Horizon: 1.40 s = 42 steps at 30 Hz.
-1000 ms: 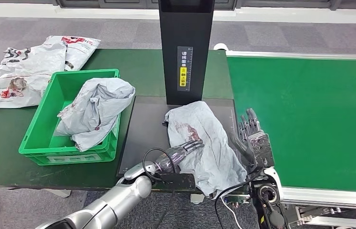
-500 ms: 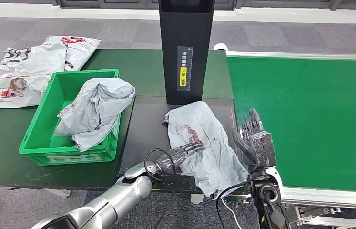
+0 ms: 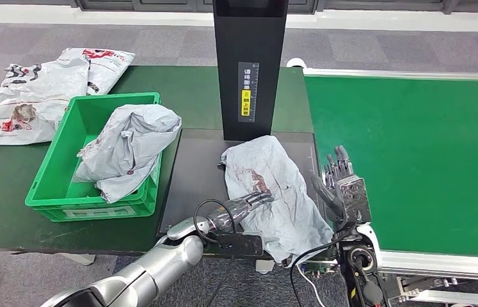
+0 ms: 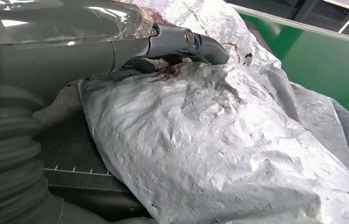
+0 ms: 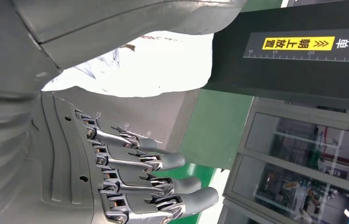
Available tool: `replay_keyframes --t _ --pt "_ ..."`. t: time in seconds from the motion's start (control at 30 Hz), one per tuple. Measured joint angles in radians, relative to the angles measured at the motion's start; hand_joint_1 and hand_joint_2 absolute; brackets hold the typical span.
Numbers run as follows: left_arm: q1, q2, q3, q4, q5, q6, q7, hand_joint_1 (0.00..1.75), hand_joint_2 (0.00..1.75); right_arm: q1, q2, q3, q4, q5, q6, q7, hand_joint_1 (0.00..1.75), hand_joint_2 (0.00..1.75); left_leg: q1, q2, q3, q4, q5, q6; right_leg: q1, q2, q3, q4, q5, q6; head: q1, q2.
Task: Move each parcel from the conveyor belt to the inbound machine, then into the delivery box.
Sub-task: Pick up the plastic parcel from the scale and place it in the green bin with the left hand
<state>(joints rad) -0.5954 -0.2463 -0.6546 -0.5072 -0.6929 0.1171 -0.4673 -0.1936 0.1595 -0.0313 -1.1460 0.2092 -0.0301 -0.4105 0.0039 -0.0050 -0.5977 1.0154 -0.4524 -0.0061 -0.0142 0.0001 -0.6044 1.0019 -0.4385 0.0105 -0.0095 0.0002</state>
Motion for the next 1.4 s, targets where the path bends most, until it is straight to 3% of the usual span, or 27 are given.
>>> replay_keyframes --t 0.37,0.5,0.63,0.77,1.0,1.4 --pt "0.000 -0.001 0.000 0.001 0.000 0.000 0.000 0.00 1.75 0.000 0.000 0.000 0.000 0.000 0.000 0.000 0.00 1.75 0.000 0.000 0.000 0.000 0.000 0.000 0.000 0.000 0.000 0.000 0.000 0.000 0.000 0.000" --pt "0.000 -0.001 0.000 0.000 0.009 0.022 0.007 1.75 1.75 0.000 0.000 0.000 0.000 0.001 -0.001 -0.002 0.00 1.75 0.000 0.000 0.000 0.000 0.000 0.000 0.000 0.000 0.000 0.000 0.000 0.000 0.000 0.000" --pt "-0.022 0.001 0.026 -0.020 0.079 0.138 0.072 1.75 1.75 0.015 0.012 -0.013 -0.013 0.027 -0.002 -0.003 0.00 1.75 0.000 -0.001 0.000 0.000 0.000 0.000 0.000 -0.001 0.000 0.000 0.000 0.000 0.000 0.000" --pt "-0.064 0.009 0.078 -0.059 0.052 0.111 0.109 1.75 1.75 0.036 0.035 -0.035 -0.043 0.058 0.020 0.002 0.00 1.75 0.000 -0.001 0.000 0.000 0.001 -0.001 0.000 -0.001 0.000 0.001 0.000 0.000 0.000 0.000" --pt "-0.067 0.010 0.126 -0.081 -0.013 0.121 0.112 1.75 1.75 0.039 0.051 -0.057 -0.054 0.071 0.032 0.002 0.00 1.75 0.000 0.000 0.000 0.000 0.001 -0.001 0.000 -0.001 0.000 0.001 0.000 0.000 0.000 0.000" --pt "-0.065 0.010 0.138 -0.094 -0.068 0.125 0.126 1.75 1.75 0.043 0.061 -0.069 -0.070 0.081 0.035 0.004 0.00 1.75 0.000 0.000 0.000 0.000 0.001 -0.001 0.000 -0.001 0.000 0.001 0.000 0.000 0.000 0.000"
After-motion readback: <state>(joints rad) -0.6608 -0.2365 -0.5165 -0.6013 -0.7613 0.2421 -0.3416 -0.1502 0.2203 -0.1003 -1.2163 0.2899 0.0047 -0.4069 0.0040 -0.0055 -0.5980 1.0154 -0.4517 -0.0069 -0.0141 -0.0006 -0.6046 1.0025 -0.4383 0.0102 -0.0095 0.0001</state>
